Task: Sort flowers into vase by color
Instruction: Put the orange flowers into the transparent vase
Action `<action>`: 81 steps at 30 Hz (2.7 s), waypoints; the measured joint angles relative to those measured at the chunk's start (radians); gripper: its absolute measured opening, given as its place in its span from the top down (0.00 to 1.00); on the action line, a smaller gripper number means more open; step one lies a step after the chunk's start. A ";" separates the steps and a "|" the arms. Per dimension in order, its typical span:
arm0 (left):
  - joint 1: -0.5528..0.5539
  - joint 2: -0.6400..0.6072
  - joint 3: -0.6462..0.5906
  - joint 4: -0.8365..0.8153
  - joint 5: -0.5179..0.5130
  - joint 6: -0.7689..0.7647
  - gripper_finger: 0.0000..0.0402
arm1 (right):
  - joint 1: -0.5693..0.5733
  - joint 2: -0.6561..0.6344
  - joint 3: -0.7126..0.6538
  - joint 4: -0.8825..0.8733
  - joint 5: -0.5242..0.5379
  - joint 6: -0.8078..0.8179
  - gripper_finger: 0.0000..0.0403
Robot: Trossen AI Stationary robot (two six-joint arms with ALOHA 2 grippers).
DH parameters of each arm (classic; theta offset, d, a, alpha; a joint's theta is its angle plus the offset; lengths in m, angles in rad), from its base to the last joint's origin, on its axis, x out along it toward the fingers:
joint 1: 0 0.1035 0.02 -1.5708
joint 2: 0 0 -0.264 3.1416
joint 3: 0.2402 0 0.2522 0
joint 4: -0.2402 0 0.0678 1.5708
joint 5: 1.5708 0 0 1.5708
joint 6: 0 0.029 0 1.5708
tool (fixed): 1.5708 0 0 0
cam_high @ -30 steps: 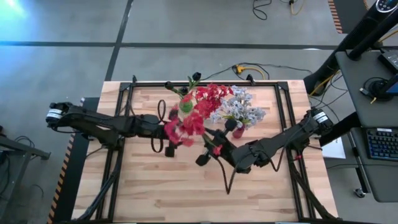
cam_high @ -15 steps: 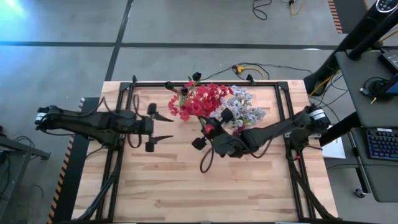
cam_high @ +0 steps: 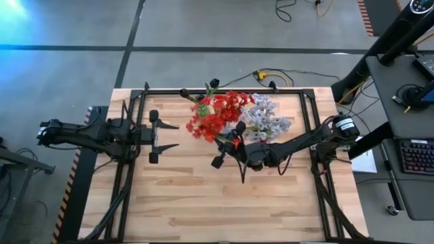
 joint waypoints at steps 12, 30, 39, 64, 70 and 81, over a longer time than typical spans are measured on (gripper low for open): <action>0.017 -0.047 -0.027 -0.019 -0.029 0.071 0.35 | 0.000 0.005 0.083 -0.126 0.181 -0.026 0.97; 0.024 -0.077 -0.034 -0.027 -0.116 0.074 0.35 | -0.014 0.081 0.135 -0.243 0.347 -0.066 0.97; 0.024 -0.100 -0.038 -0.051 -0.134 0.080 0.35 | -0.037 0.080 0.135 -0.238 0.373 -0.086 0.97; 0.024 -0.124 -0.049 -0.048 -0.134 0.097 0.35 | -0.088 0.079 0.112 -0.238 0.337 -0.067 0.97; 0.024 -0.124 -0.049 -0.048 -0.134 0.097 0.35 | -0.092 0.079 0.091 -0.234 0.315 -0.068 0.97; 0.024 -0.124 -0.049 -0.049 -0.134 0.103 0.35 | -0.096 0.079 0.083 -0.174 0.270 -0.120 0.97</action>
